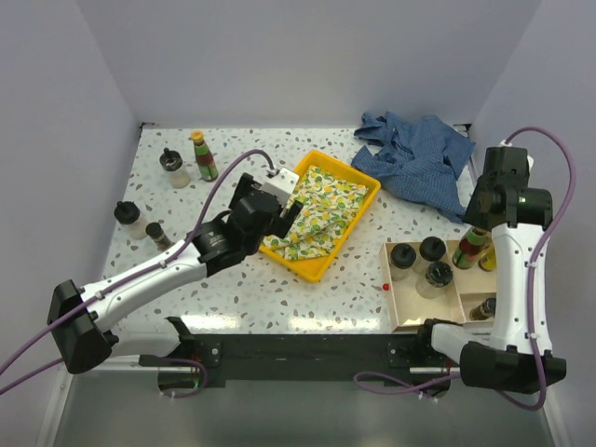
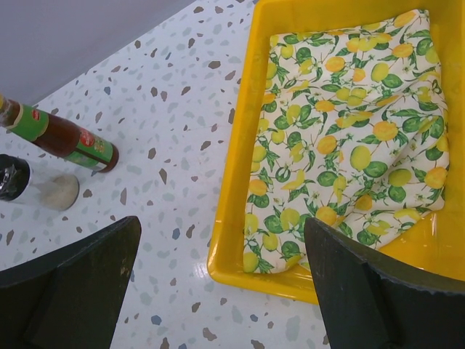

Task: Organize the condiment bottles
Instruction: Place the bottle in the storage box.

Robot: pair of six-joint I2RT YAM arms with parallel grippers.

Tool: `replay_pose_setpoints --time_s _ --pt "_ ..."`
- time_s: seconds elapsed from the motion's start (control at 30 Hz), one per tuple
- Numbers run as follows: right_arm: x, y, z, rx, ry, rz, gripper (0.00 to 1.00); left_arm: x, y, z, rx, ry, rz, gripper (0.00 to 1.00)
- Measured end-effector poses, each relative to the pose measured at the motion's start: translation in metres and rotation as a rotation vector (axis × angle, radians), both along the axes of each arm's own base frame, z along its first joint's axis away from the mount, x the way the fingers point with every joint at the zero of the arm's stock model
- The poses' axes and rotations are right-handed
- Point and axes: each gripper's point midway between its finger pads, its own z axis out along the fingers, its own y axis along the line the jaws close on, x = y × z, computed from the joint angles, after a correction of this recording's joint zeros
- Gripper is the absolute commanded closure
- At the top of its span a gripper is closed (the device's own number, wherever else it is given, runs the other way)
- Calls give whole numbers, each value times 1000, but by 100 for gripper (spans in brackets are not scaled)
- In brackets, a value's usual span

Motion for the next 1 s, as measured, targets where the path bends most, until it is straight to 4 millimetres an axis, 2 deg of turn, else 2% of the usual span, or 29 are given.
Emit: replay_pose_setpoints --time_s 0.13,0.23,0.4,0.77,1.0 --pt "-1 -3 -20 -2 20 -8 100 -1 -2 -3 6 4 -5 0" --pt "5 -9 -22 -19 -23 -21 100 0 -3 -5 11 8 -6 0" --pt "5 -13 -32 -27 -44 -37 100 0 -3 -5 12 9 -6 0" --pt "-15 -44 -35 -60 -67 -181 100 0 -5 -9 20 15 -10 0" --pt "-32 -66 -52 -60 -65 -302 100 -1 -9 -14 33 25 -17 0"
